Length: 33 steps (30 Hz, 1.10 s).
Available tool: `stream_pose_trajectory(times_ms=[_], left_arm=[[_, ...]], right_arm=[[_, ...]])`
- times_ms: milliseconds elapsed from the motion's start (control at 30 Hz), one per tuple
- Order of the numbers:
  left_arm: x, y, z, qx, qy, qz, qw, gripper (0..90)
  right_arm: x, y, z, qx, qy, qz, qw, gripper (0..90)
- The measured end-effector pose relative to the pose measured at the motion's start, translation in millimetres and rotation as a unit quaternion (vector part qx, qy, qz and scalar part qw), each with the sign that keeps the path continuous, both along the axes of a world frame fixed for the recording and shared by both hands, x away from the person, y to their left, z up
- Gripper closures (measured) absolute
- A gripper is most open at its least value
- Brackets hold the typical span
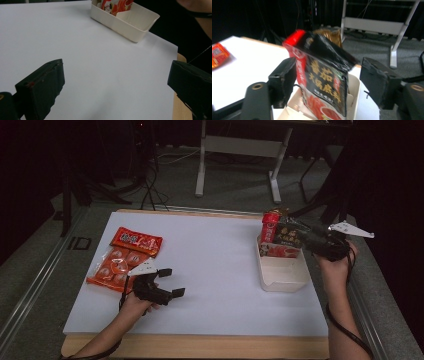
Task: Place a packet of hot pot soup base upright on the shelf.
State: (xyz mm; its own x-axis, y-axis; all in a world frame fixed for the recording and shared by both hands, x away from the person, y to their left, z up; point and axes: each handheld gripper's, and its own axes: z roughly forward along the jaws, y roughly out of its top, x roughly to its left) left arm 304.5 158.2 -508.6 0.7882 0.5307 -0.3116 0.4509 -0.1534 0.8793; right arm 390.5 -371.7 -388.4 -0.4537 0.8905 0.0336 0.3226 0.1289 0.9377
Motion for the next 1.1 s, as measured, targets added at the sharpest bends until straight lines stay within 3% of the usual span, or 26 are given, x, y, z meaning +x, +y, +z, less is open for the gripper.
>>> stream_pose_trajectory(times_ms=[67,100,200,333,367,433,533,767,867,1100], left_arm=[[0.0,0.0,0.0,0.0,0.0,0.0,1.0,2.7],[-2.0,-1.9,2.9,0.016,0.002,-0.01,0.9998,2.9],[-3.0,-3.4,5.3,0.026,0.002,-0.012,0.9996,2.9],[-2.8,-3.4,10.4,0.041,0.006,-0.014,0.9991,2.9],[-2.9,-2.0,13.5,0.048,0.004,-0.011,0.9988,2.9],[-2.9,-0.8,14.8,0.046,0.003,-0.01,0.9989,3.0],[-3.2,6.1,20.4,0.052,-0.003,-0.007,0.9986,4.5],[-5.4,26.9,31.5,0.071,-0.013,0.008,0.9974,7.7],[-7.2,44.5,36.9,0.08,-0.023,0.034,0.996,12.8],[-9.1,67.8,39.9,0.089,-0.023,0.06,0.9939,19.6]], right_arm=[[-4.3,1.0,3.3,0.004,-0.004,-0.001,1.0,27.2],[-14.2,6.2,8.6,0.016,-0.008,0.005,0.9998,19.8],[-22.2,12.6,10.0,0.022,-0.009,0.017,0.9996,16.5],[-35.4,27.0,8.7,0.038,-0.004,0.048,0.9981,12.7],[-43.0,35.9,7.2,0.047,-0.006,0.067,0.9966,12.1],[-46.2,39.7,6.2,0.052,-0.005,0.072,0.996,12.1],[-56.8,53.4,0.4,0.073,0.003,0.107,0.9916,12.1],[-71.6,74.6,-13.6,0.062,0.005,0.147,0.9872,13.4],[-75.5,80.7,-17.8,0.055,0.006,0.155,0.9865,13.5],[-76.8,90.4,-25.4,0.051,0.016,0.172,0.9836,13.7]])
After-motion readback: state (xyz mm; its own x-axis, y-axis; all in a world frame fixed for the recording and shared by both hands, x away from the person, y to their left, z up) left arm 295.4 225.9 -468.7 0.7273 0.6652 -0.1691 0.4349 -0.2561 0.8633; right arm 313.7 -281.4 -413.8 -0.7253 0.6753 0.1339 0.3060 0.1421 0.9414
